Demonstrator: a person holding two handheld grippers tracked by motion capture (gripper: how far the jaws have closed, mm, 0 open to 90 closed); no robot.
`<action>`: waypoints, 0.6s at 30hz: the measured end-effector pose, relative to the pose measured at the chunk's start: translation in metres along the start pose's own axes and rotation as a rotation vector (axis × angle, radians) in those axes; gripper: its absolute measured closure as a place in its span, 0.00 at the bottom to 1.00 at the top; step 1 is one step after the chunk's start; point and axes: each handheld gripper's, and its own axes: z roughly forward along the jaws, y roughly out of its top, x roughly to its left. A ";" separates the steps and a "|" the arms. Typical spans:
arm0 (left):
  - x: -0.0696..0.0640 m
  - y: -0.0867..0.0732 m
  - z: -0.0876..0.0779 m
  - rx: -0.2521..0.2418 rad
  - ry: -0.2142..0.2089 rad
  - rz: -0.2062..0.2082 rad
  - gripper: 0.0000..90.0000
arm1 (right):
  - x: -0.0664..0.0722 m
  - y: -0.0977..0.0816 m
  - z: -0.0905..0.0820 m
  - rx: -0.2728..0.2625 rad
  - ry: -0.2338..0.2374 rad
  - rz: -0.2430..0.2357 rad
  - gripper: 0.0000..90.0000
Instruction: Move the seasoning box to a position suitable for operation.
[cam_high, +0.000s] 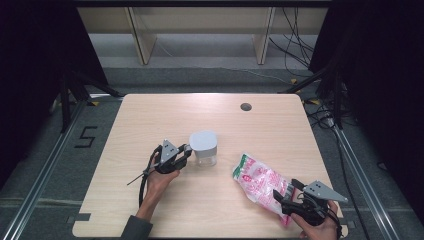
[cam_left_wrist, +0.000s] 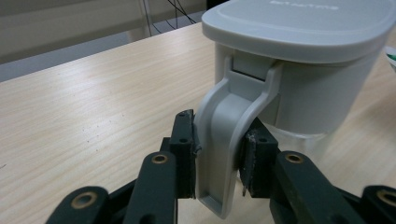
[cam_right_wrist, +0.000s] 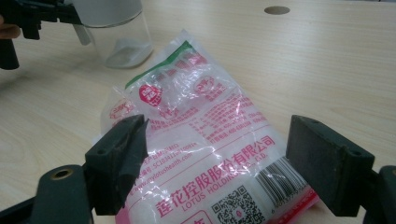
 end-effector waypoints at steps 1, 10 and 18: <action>0.000 0.000 0.001 -0.005 -0.003 0.003 0.78 | 0.000 0.000 0.000 0.000 -0.002 0.007 0.24; -0.005 -0.001 0.003 -0.023 -0.047 0.025 0.78 | -0.001 0.000 0.000 0.001 0.005 -0.011 0.24; -0.010 -0.001 0.005 -0.031 -0.102 0.029 0.78 | 0.002 0.000 -0.001 0.009 -0.002 0.027 0.24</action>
